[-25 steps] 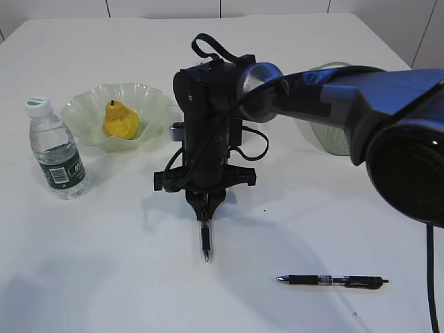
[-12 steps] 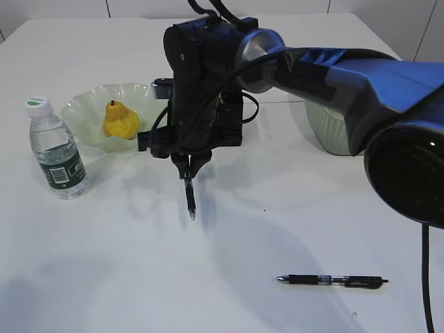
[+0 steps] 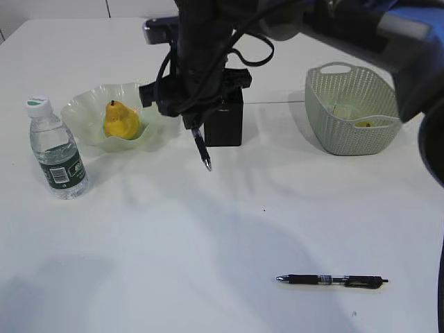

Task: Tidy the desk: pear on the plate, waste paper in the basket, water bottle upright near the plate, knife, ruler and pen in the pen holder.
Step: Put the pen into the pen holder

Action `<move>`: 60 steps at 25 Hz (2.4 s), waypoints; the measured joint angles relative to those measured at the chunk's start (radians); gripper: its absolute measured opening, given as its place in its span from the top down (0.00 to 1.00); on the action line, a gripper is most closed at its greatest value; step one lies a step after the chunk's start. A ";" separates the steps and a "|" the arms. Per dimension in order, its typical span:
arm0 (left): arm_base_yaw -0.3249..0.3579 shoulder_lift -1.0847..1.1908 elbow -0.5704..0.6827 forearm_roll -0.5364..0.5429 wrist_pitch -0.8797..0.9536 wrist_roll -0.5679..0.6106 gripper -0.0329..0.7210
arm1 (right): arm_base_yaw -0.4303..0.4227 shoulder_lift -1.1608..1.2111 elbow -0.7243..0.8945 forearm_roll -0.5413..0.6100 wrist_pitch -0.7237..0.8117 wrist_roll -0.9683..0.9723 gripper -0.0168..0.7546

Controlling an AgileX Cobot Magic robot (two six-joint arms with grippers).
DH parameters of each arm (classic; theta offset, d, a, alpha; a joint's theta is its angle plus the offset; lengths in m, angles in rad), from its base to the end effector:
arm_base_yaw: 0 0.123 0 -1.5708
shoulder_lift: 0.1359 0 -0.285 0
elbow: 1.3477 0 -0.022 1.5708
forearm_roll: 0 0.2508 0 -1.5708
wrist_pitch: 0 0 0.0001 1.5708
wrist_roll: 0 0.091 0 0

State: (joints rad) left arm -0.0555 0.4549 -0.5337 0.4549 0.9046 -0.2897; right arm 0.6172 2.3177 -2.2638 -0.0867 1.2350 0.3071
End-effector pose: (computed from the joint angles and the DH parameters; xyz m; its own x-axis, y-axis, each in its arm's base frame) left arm 0.0747 0.0274 0.2907 -0.6332 0.0388 -0.7730 -0.2124 0.9517 0.2218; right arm 0.4144 0.2849 0.2497 -0.8829 -0.2906 -0.3689 -0.3224 0.9462 0.0262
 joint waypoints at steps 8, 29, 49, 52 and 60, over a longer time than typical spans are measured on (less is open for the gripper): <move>0.000 0.000 0.000 0.000 0.000 0.000 0.64 | 0.000 -0.103 0.000 -0.025 -0.027 -0.070 0.86; 0.000 0.000 0.000 0.000 -0.005 0.000 0.64 | 0.000 -0.133 0.017 -0.185 -0.173 -0.132 0.86; 0.000 0.000 0.000 0.000 -0.005 0.000 0.64 | -0.015 -0.347 0.617 -0.238 -0.854 -0.121 0.86; 0.000 0.000 0.000 -0.008 -0.005 0.000 0.64 | -0.044 -0.366 0.685 -0.240 -0.967 -0.100 0.86; 0.000 0.000 0.000 -0.034 -0.006 0.000 0.64 | -0.127 -0.372 0.763 -0.242 -1.186 -0.080 0.86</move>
State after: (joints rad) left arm -0.0555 0.4549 -0.5337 0.4206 0.8985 -0.2897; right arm 0.4902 1.9453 -1.5012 -0.3290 0.0487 0.2268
